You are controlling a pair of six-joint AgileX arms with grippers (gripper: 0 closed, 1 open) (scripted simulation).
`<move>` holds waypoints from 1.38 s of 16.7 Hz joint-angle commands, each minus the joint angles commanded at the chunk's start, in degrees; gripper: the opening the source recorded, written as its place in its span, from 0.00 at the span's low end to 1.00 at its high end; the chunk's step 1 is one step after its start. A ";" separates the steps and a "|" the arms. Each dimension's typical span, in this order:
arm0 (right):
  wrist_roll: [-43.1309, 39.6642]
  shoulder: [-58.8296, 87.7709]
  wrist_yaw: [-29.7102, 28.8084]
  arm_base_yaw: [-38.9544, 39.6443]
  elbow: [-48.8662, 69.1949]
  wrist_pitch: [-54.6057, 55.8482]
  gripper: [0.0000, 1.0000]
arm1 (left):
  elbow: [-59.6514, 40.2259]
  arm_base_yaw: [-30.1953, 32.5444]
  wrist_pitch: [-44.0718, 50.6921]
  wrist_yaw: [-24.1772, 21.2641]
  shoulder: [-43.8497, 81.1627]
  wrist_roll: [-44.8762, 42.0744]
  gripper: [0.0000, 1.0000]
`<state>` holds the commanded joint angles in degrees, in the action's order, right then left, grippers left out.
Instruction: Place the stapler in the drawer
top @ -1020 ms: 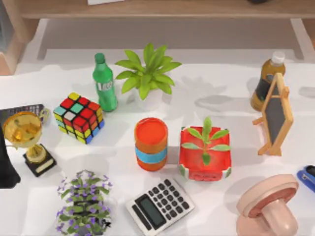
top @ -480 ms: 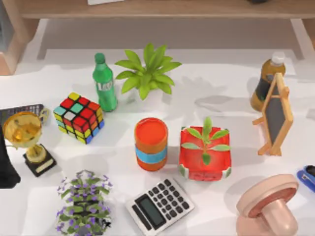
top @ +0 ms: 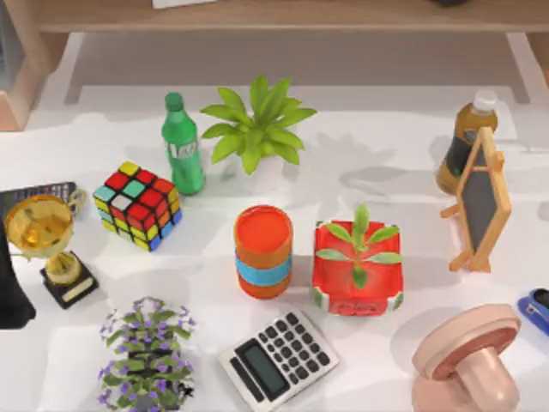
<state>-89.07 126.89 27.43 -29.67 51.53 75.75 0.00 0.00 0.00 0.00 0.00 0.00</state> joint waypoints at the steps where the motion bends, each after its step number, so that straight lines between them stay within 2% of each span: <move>1: 0.02 -0.68 0.68 -0.59 -1.77 0.99 0.00 | 0.00 0.00 0.00 0.00 0.00 0.00 1.00; 6: 0.11 -4.30 4.01 -3.95 -11.14 6.33 0.00 | 0.00 0.00 0.00 0.00 0.00 0.00 1.00; 11: 0.09 -4.46 4.23 -4.17 -11.55 6.88 0.00 | 0.00 0.00 0.00 0.00 0.00 0.00 1.00; 18: 0.16 -8.33 10.59 -10.42 -22.80 14.02 0.00 | 0.00 0.00 0.00 0.00 0.00 0.00 1.00; 23: 0.18 -8.76 11.22 -11.08 -23.73 14.78 0.00 | 0.00 0.00 0.00 0.00 0.00 0.00 1.00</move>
<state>-88.89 118.13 38.65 -40.75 27.80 90.53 0.00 0.00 0.00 0.00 0.00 0.00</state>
